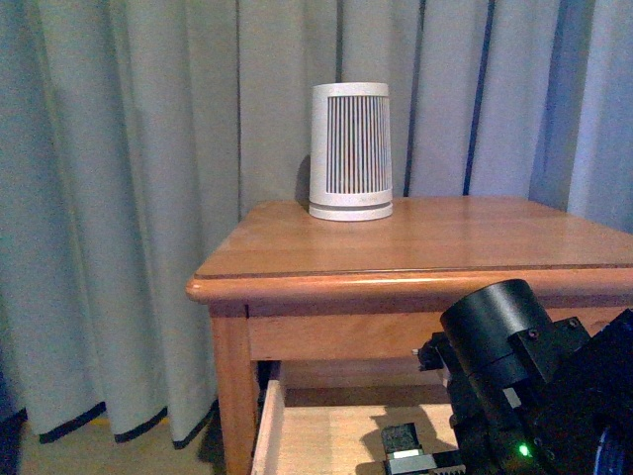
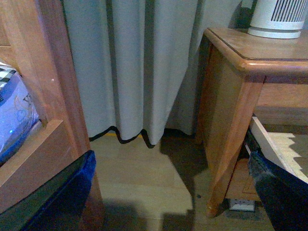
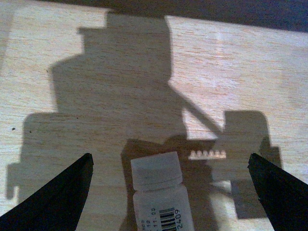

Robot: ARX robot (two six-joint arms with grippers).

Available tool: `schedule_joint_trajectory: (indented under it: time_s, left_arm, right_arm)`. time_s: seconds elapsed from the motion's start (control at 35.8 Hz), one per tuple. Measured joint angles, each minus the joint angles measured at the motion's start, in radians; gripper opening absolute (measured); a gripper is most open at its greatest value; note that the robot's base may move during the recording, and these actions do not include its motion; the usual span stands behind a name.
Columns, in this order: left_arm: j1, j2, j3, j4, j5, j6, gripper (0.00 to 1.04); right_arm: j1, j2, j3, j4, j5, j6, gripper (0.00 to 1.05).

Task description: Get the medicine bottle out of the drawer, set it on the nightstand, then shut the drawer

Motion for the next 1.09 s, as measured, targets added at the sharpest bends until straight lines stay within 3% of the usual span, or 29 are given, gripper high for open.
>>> schedule_joint_trajectory:
  time_s: [0.42, 0.7, 0.84, 1.09]
  left_arm:
    - [0.000, 0.000, 0.000, 0.000, 0.000, 0.000, 0.98]
    - [0.000, 0.000, 0.000, 0.000, 0.000, 0.000, 0.98]
    - [0.000, 0.000, 0.000, 0.000, 0.000, 0.000, 0.98]
    - [0.000, 0.000, 0.000, 0.000, 0.000, 0.000, 0.98]
  right_arm:
    - [-0.002, 0.085, 0.040, 0.050, -0.001, -0.005, 0.98]
    - [0.007, 0.100, 0.044, 0.089, -0.005, -0.002, 0.55]
    - [0.012, 0.091, 0.029, 0.103, 0.043, -0.021, 0.29]
    - [0.054, -0.035, -0.046, 0.128, 0.093, -0.108, 0.27]
